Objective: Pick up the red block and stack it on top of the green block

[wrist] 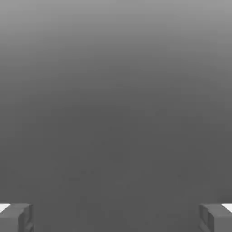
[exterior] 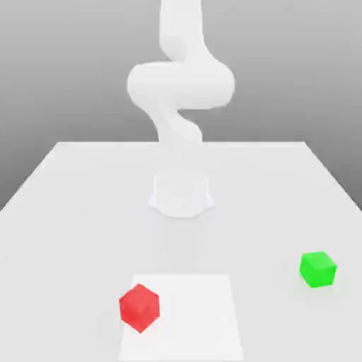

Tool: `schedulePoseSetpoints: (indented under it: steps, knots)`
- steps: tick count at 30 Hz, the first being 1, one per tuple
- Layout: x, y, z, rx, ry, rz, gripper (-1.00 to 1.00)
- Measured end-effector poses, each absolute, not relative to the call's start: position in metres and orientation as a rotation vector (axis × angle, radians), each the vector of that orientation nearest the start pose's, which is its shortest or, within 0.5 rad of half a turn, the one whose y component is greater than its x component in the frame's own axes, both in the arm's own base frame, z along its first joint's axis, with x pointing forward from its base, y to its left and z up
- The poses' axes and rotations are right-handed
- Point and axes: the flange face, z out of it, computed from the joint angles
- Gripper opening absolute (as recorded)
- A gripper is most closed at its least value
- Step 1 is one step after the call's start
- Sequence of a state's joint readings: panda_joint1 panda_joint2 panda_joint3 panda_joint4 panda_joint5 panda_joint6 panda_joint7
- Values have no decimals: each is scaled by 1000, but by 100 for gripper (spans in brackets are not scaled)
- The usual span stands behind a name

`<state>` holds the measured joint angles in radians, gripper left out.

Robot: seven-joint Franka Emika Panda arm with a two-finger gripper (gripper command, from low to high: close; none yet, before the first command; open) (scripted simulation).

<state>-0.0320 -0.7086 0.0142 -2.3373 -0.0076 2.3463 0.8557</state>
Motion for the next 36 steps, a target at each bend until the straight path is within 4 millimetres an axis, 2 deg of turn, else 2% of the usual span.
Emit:
schedulePoseSetpoints:
  steps: [2,5,10,15,20,22,27,28,34,36]
  knots:
    - [407,-11,622,-2475,1239,-860,0]
    - [435,-22,559,-2487,1377,-742,0]
    - [459,-42,451,-2481,1602,-537,0]
    - [456,-60,344,-2443,1819,-319,0]
    - [429,-74,244,-2365,2034,-87,0]
    - [419,-74,211,-2343,2084,-21,0]
    - [415,-73,153,-2337,2098,-1,0]
    - [415,-73,147,-2337,2099,0,-100]
    - [415,-73,143,-2337,2099,-2,-100]
    - [415,-73,155,-2336,2099,-2,-100]
